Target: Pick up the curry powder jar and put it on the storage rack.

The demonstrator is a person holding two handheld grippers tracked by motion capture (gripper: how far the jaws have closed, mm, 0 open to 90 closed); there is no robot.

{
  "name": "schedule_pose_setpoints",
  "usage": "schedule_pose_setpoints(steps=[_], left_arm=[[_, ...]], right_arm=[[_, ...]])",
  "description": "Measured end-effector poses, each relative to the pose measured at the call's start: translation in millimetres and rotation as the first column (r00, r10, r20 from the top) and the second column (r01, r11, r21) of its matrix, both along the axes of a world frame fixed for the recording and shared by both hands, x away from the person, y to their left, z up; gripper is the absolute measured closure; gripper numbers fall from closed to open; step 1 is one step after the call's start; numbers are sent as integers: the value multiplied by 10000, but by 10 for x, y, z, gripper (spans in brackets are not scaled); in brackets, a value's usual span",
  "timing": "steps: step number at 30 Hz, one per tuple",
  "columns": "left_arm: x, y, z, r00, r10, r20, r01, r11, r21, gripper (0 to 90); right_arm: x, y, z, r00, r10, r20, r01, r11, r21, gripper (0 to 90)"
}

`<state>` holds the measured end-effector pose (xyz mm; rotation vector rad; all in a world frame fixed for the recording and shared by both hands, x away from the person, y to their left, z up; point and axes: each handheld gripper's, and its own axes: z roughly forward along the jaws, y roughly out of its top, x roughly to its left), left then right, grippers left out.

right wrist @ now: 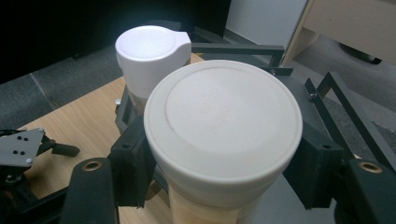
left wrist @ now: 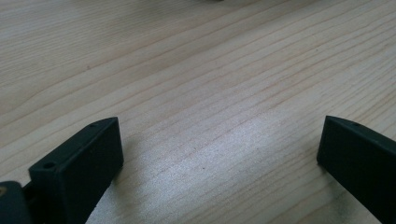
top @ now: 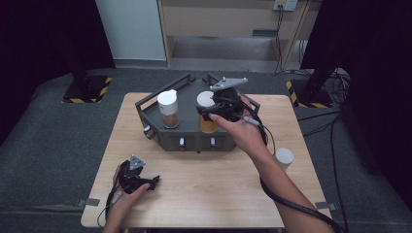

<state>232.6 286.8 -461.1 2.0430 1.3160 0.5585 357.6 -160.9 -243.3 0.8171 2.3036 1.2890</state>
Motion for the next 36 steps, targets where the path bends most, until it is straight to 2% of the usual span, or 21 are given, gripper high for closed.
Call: schedule_pose_setpoints(steps=[14, 36], left_arm=[[-1, -4, 0, 10000, 25, 0, -25, 10000, -2, 0], [-3, -10, -1, 10000, 49, 4, -49, 10000, 5, 0]], right_arm=[[177, 116, 15, 9998, -161, -93, 160, 9999, -42, 337], [416, 277, -99, 9993, -265, -249, 265, 9996, -15, 337]])
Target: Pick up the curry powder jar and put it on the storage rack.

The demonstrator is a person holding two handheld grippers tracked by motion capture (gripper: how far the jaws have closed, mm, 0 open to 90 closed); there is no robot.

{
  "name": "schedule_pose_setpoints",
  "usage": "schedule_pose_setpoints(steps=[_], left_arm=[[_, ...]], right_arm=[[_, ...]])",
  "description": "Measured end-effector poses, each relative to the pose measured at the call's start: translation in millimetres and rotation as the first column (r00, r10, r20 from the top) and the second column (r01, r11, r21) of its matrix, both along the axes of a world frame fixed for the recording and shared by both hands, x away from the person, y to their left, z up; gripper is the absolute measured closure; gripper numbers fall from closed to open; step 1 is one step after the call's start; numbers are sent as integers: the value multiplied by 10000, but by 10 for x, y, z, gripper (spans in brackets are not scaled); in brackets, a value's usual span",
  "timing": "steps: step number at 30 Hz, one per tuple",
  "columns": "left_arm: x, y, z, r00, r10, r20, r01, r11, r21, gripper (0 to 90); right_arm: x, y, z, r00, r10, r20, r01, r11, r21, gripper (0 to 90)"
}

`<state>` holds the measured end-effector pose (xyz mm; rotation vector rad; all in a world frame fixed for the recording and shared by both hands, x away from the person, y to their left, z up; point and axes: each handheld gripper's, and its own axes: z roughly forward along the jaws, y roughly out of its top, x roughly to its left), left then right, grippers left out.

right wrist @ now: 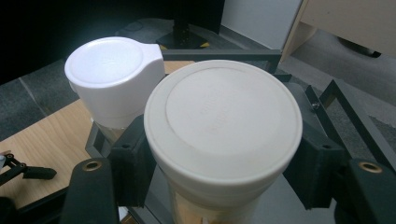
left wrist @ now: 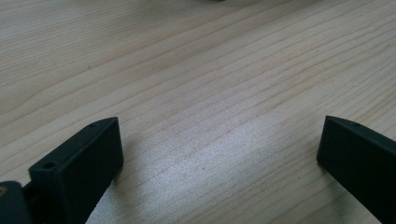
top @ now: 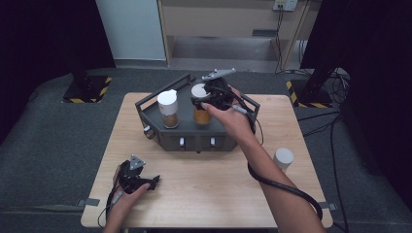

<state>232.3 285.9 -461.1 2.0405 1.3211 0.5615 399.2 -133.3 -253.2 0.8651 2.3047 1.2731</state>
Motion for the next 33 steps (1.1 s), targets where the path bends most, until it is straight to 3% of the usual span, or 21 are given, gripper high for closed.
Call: schedule_pose_setpoints(steps=[33], left_arm=[[-1, -9, 1, 10000, 46, -6, -46, 10000, -1, 0]], right_arm=[[160, 101, -159, 9994, -163, -299, 163, 9999, -9, 337]])
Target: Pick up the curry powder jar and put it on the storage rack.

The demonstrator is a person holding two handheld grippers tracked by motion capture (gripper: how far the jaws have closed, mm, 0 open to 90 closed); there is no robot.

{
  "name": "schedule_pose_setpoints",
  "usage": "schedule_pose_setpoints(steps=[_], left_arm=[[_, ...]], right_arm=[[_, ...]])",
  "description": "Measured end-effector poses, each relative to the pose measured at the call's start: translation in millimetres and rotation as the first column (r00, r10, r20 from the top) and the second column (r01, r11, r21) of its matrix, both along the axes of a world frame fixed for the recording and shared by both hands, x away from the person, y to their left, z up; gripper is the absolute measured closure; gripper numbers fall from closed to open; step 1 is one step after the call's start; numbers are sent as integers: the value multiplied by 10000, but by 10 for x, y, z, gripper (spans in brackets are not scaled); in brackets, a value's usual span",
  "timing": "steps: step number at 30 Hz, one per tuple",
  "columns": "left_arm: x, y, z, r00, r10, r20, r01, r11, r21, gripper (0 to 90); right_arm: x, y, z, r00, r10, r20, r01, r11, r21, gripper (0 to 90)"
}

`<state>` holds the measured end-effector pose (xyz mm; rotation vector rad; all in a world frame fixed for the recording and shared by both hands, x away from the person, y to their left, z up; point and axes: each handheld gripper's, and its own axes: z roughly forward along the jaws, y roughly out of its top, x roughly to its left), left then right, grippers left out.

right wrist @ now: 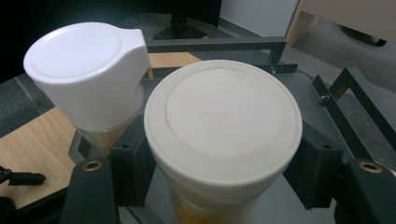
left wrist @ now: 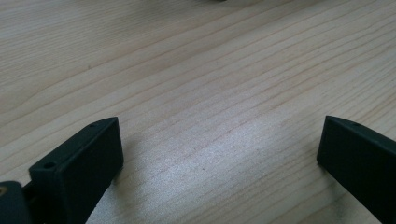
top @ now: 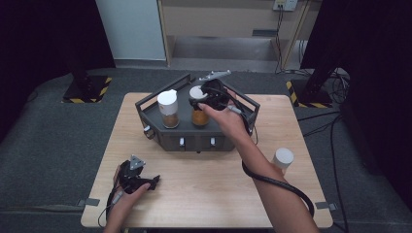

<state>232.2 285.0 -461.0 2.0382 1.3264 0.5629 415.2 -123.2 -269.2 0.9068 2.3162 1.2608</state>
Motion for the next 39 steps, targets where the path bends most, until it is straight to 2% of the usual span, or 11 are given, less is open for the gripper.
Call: schedule_pose_setpoints(steps=[27, 39], left_arm=[[-1, -4, 0, 10000, 19, 0, -19, 10000, 2, 0], [-1, -5, 0, 10000, 21, 0, -21, 10000, 5, 0]], right_arm=[[37, 58, -77, 10000, -1, -26, 1, 10000, -21, 337], [38, 42, -106, 10000, 8, -11, -8, 9999, 114, 336]])
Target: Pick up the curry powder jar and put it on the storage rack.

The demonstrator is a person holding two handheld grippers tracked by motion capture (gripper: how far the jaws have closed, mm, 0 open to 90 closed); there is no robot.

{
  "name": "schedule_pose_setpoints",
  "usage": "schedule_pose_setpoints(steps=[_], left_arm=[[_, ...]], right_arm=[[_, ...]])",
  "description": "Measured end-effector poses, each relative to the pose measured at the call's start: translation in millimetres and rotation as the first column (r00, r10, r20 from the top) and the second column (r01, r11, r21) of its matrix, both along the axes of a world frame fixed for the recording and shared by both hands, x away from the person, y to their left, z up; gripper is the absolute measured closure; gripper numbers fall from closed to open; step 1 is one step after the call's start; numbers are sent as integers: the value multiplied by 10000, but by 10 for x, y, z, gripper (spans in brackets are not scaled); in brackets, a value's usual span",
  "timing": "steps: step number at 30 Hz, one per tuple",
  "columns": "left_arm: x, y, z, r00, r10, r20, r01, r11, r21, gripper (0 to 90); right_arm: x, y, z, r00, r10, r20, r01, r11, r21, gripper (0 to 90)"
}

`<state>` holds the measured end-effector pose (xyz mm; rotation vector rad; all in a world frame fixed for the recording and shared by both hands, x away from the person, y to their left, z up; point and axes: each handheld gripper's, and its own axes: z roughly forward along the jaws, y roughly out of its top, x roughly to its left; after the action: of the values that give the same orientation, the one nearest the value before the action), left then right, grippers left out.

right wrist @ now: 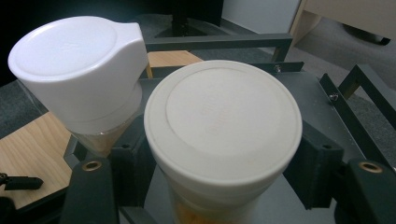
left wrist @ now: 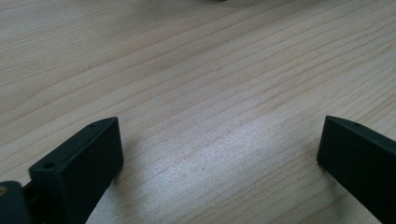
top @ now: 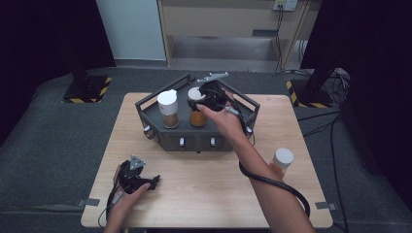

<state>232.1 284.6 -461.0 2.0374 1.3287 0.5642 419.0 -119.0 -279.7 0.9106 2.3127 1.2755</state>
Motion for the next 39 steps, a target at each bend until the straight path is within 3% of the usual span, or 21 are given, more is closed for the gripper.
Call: schedule_pose_setpoints(steps=[16, 26, 39], left_arm=[[0, -1, 0, 10000, 5, 1, -5, 10000, -3, 0], [-1, -6, -1, 10000, 40, 3, -40, 10000, -12, 0], [-2, -15, -1, 10000, 81, 6, -81, 10000, -1, 0]], right_arm=[[20, -50, -61, 10000, -36, -88, 40, 9991, 419, 317], [-33, -29, -64, 9999, 112, 56, -112, 9999, 42, 123], [-274, -284, 7, 9985, -25, 543, 32, 9999, -130, 46]])
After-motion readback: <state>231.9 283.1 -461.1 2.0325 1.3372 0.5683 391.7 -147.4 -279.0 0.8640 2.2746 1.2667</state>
